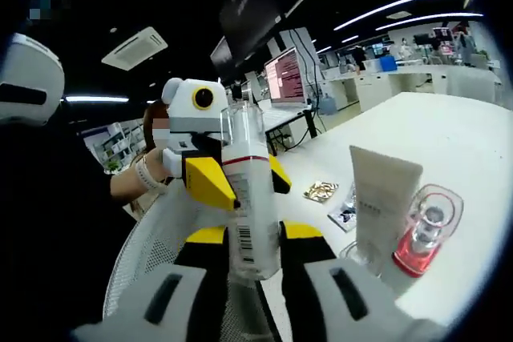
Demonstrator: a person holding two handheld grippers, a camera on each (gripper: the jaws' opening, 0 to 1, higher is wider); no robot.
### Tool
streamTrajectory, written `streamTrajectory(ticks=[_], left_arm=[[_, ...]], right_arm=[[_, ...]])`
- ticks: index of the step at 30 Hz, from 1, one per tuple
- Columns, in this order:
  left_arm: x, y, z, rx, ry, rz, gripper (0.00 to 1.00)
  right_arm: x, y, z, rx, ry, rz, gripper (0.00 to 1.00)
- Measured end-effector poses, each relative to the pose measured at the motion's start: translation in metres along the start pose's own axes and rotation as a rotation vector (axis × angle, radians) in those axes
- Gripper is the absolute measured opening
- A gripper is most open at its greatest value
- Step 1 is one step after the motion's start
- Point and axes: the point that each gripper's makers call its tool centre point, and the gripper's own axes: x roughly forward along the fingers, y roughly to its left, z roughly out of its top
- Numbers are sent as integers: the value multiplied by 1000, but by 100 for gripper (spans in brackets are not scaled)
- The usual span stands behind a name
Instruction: Arrange the skincare products in the storage area until every visible bottle or jar stands upright without overlapping.
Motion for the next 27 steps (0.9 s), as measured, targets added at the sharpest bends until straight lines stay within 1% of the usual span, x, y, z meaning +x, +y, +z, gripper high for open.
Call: streamTrajectory(ticks=[5,10,11,12,13,17,20,22,27], left_arm=[[0,5,-6,-4,18,33,19],[-3,10,-8,-2,24,66,19],[-4,12,-8,-3,26,78,19],[-6,18,-10,3,38,110,19],[-8,19,-13,-2,53,117,19],[-9,17,-12,-16,44,115,19],[-8,14,-11,-25,43,109,19],[-7,14,-11,-16,43,111,19],[-6,14,-9,-14,39,105,18]], right_arm=[[0,-6,-3,-3,26,-30,25],[-1,-7,-5,-4,36,-42,25],[-1,-7,-6,-5,41,-48,24],[-1,-8,-7,-7,49,-52,23],[-1,-8,-9,-17,60,-56,21],[4,-6,-11,-3,62,-52,21],[9,-3,-14,-23,87,-45,22],[12,-1,-15,-27,95,-41,21],[22,4,-13,-37,102,-12,22]])
